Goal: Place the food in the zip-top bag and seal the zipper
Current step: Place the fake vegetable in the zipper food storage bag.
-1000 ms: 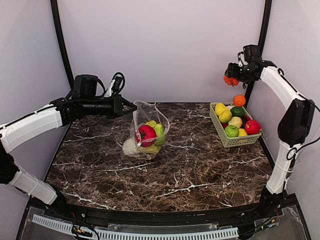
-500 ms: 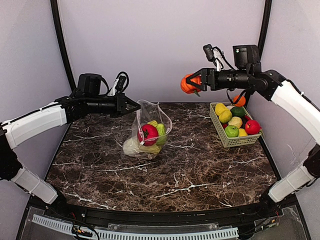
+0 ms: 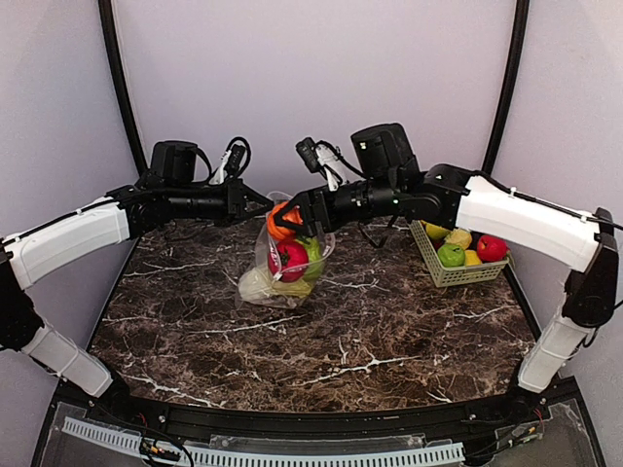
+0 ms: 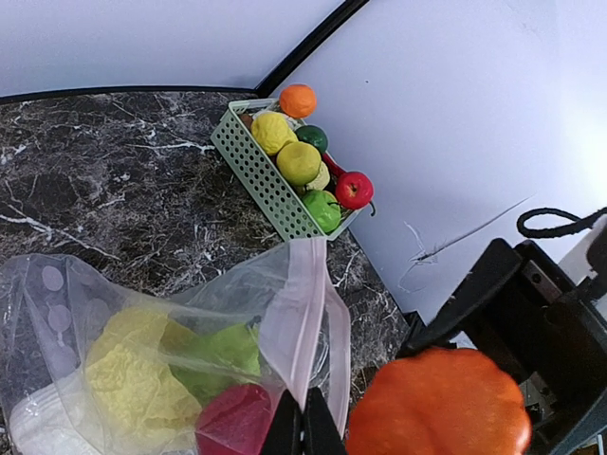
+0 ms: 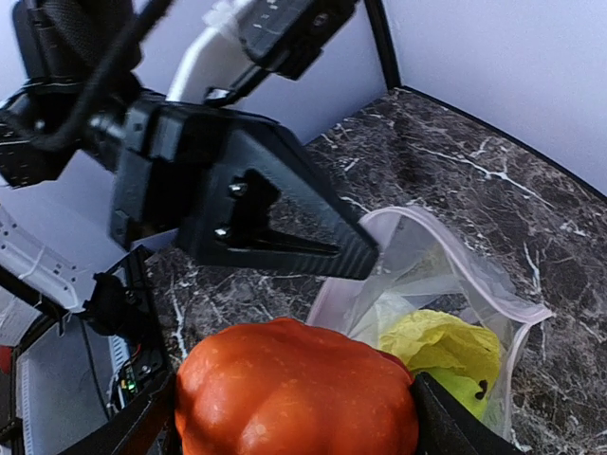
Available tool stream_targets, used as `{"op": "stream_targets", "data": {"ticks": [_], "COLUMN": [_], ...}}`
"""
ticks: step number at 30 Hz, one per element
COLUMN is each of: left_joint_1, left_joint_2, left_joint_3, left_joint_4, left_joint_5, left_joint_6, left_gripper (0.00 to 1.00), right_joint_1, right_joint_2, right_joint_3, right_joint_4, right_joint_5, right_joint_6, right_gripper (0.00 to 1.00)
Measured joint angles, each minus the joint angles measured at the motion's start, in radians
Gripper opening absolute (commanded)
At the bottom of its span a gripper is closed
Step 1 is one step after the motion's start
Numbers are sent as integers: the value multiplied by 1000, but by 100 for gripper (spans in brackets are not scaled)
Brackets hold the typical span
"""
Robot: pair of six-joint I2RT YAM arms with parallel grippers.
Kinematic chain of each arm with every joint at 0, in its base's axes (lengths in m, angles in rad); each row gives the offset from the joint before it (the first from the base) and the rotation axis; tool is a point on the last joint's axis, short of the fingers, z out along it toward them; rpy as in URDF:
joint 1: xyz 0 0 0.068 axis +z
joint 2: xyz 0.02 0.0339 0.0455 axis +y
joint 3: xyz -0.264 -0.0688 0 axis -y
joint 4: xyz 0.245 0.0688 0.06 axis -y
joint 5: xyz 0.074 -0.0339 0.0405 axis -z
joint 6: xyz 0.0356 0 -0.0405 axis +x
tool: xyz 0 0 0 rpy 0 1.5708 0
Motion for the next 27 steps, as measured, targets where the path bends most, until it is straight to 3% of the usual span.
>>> {"op": "stream_targets", "data": {"ticks": [9, 17, 27], "left_joint_1": [0, 0, 5], "left_joint_2": [-6, -6, -6], "left_joint_3": [0, 0, 0], "left_joint_4": [-2, -2, -2], "left_joint_5": [-3, -4, -12], "left_joint_6": [0, -1, -5], "left_gripper": [1, 1, 1], "right_joint_1": [21, 27, 37], "right_joint_2": [109, 214, 328], "right_joint_3": [75, 203, 266], "right_joint_4": [-29, -48, -116], "right_joint_5": [338, 466, 542], "right_joint_6": [100, 93, 52], "right_gripper": [76, 77, 96]}}
